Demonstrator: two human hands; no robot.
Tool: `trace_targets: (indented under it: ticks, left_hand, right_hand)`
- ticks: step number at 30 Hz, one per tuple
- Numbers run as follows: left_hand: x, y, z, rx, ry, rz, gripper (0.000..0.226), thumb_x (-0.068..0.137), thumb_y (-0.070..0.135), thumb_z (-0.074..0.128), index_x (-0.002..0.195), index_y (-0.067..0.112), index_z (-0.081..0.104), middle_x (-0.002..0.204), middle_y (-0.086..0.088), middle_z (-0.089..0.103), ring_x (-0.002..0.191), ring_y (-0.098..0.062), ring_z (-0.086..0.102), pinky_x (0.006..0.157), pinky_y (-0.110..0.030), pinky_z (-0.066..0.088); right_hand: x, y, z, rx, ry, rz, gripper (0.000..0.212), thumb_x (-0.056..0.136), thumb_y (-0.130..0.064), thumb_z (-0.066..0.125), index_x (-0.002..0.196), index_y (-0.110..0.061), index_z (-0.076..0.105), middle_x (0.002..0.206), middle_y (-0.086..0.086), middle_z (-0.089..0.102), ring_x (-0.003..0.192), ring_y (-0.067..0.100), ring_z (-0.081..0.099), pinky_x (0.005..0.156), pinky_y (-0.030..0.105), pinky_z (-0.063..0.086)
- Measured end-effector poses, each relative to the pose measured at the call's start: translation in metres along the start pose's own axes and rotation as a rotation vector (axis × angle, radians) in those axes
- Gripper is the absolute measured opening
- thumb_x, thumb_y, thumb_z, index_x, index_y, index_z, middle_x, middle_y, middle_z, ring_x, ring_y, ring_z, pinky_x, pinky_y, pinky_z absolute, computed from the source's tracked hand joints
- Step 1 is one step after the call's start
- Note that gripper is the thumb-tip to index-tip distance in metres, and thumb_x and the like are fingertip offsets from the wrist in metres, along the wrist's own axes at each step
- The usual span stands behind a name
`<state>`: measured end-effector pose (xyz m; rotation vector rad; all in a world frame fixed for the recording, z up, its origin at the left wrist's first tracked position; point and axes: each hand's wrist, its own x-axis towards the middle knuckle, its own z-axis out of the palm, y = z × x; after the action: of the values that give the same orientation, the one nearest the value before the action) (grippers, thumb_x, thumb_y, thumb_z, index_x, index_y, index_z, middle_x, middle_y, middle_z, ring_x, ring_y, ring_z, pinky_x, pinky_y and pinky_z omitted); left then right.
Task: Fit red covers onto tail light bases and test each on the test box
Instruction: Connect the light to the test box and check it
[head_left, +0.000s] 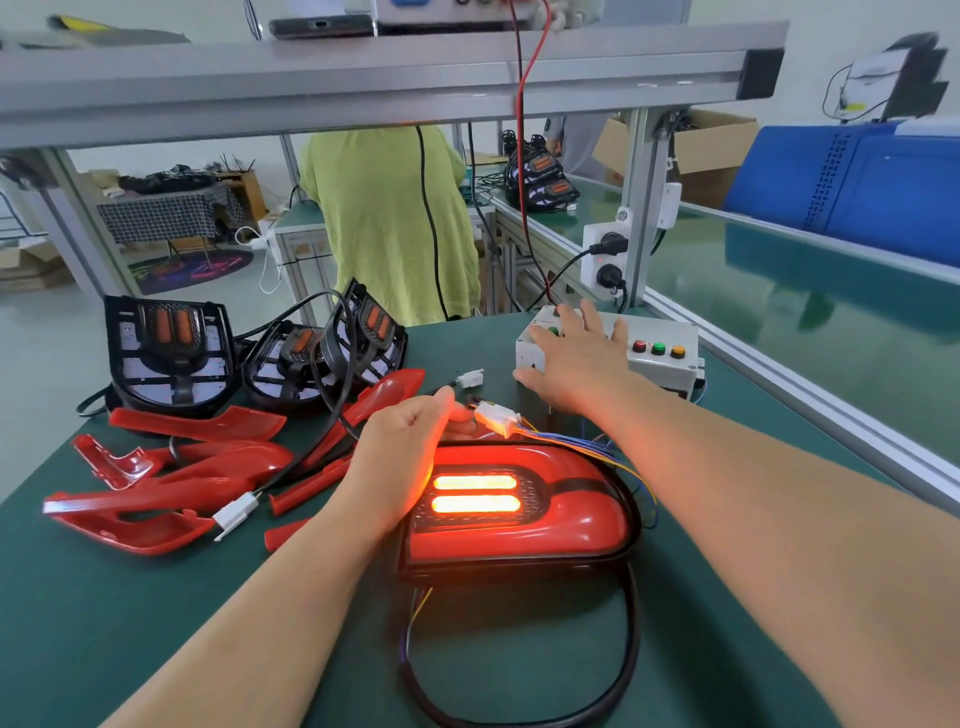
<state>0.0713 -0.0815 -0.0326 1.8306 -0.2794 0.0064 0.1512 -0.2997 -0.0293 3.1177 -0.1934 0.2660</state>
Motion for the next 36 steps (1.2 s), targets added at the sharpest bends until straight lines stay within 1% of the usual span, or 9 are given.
trace_targets:
  ticks: [4,9,12,15,20,22,27,30,36]
  left_hand:
    - [0.0,-0.002,-0.001,0.008,0.002,0.01,0.038,0.105,0.034,0.043,0.093,0.017,0.075,0.089,0.007,0.078,0.087,-0.004,0.072,0.085,-0.024,0.051]
    - [0.001,-0.003,-0.002,0.015,-0.003,0.017,0.039,0.105,0.035,0.042,0.095,0.016,0.074,0.09,0.006,0.078,0.089,-0.005,0.072,0.087,-0.026,0.052]
    - [0.001,-0.002,0.0,0.018,0.003,0.015,0.039,0.105,0.035,0.042,0.095,0.016,0.074,0.089,0.007,0.078,0.087,-0.004,0.072,0.081,-0.019,0.051]
    - [0.001,-0.002,0.002,-0.025,0.032,-0.002,0.04,0.105,0.033,0.044,0.093,0.011,0.074,0.087,0.003,0.078,0.084,-0.007,0.073,0.073,-0.011,0.052]
    - [0.002,-0.002,0.002,-0.019,0.033,0.001,0.04,0.105,0.034,0.044,0.093,0.01,0.075,0.088,0.001,0.078,0.084,-0.007,0.073,0.078,-0.017,0.052]
    - [0.002,-0.002,0.002,-0.02,0.035,0.004,0.04,0.105,0.034,0.044,0.092,0.011,0.075,0.088,0.001,0.078,0.084,-0.008,0.073,0.081,-0.02,0.053]
    - [0.001,-0.002,0.003,-0.027,0.034,0.002,0.039,0.105,0.033,0.045,0.091,0.011,0.074,0.087,0.001,0.078,0.084,-0.008,0.073,0.081,-0.02,0.052]
    - [0.0,-0.001,0.002,-0.037,0.025,-0.007,0.04,0.105,0.033,0.045,0.093,0.01,0.074,0.088,0.0,0.078,0.085,-0.009,0.073,0.084,-0.023,0.054]
    - [0.0,-0.002,0.002,-0.029,0.022,-0.003,0.04,0.104,0.035,0.045,0.093,0.011,0.074,0.089,0.002,0.078,0.084,-0.007,0.073,0.083,-0.023,0.053]
  right_hand:
    - [0.002,-0.001,-0.001,0.024,-0.007,0.019,0.069,0.091,-0.068,0.042,0.152,-0.038,0.027,0.166,0.004,0.005,0.152,0.031,-0.009,0.116,0.063,0.002]
    - [0.001,-0.001,-0.002,0.044,-0.018,0.028,0.07,0.092,-0.067,0.043,0.153,-0.037,0.026,0.166,0.006,0.004,0.152,0.031,-0.01,0.116,0.063,0.0]
    - [-0.001,-0.002,-0.003,0.031,-0.022,0.016,0.07,0.092,-0.067,0.043,0.153,-0.038,0.025,0.166,0.005,0.002,0.152,0.032,-0.011,0.116,0.063,0.001]
    - [-0.003,0.001,-0.004,0.036,0.011,0.021,0.072,0.091,-0.067,0.044,0.153,-0.037,0.024,0.166,0.004,0.0,0.152,0.03,-0.012,0.117,0.062,0.001]
    - [-0.008,0.012,-0.002,0.018,0.024,0.065,0.078,0.091,-0.068,0.042,0.156,-0.032,0.017,0.166,0.004,-0.001,0.152,0.029,-0.011,0.117,0.062,0.0]
    - [-0.01,0.016,-0.003,0.008,0.023,0.066,0.077,0.091,-0.067,0.041,0.156,-0.032,0.017,0.166,0.004,-0.001,0.152,0.029,-0.011,0.117,0.062,0.0]
    - [-0.016,0.019,-0.002,-0.002,0.015,0.059,0.075,0.092,-0.068,0.039,0.155,-0.033,0.02,0.166,0.005,-0.001,0.152,0.03,-0.01,0.116,0.063,-0.001]
    - [-0.019,0.02,0.0,0.01,0.025,0.072,0.076,0.092,-0.067,0.041,0.155,-0.03,0.02,0.166,0.006,0.0,0.152,0.029,-0.008,0.117,0.062,0.0]
    - [-0.02,0.021,0.002,0.033,0.057,0.097,0.073,0.092,-0.063,0.042,0.154,-0.028,0.024,0.166,0.005,0.001,0.152,0.029,-0.007,0.116,0.063,-0.001]
